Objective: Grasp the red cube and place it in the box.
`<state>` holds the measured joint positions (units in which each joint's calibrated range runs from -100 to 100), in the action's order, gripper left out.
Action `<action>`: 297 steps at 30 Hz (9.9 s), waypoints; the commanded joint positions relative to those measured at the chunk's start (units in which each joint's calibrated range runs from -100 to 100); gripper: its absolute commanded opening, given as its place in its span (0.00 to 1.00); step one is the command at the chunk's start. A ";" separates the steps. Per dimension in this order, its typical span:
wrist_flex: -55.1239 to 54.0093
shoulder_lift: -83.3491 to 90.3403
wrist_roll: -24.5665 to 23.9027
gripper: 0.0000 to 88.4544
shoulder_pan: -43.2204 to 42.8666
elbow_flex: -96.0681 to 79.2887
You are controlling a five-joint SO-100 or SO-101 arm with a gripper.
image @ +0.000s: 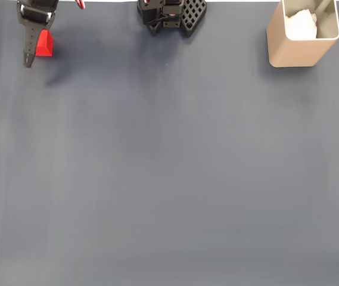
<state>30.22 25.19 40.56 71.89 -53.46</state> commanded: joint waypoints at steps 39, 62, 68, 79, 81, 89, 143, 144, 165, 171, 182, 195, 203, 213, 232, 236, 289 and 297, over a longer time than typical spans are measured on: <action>-1.86 2.55 3.71 0.15 -2.42 -1.87; -0.80 5.23 4.88 0.03 -11.01 1.05; -0.63 6.44 4.30 0.03 -15.84 3.60; 5.28 5.14 4.44 0.02 -24.43 13.17; 5.93 5.23 5.13 0.02 -26.84 14.54; 6.83 8.69 6.40 0.02 -35.29 15.08; 32.77 23.06 7.62 0.00 -91.38 26.39; 33.01 23.23 7.67 0.00 -92.09 26.57; 38.10 23.32 8.16 0.00 -108.99 30.49; 40.40 23.14 9.96 0.00 -114.52 30.03; 41.47 22.97 11.09 0.00 -122.62 30.12; 41.30 22.19 12.89 0.00 -127.52 29.67; 41.39 22.63 12.26 0.00 -130.00 29.85; 41.30 20.55 11.23 0.00 -131.35 30.85; 38.43 18.64 11.43 0.00 -131.28 31.49; 38.27 18.47 10.84 0.01 -131.07 31.49; 34.49 20.89 10.21 0.42 -129.79 27.30; 34.25 21.59 9.91 0.35 -129.08 26.66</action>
<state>65.23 44.81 50.82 -57.99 -27.69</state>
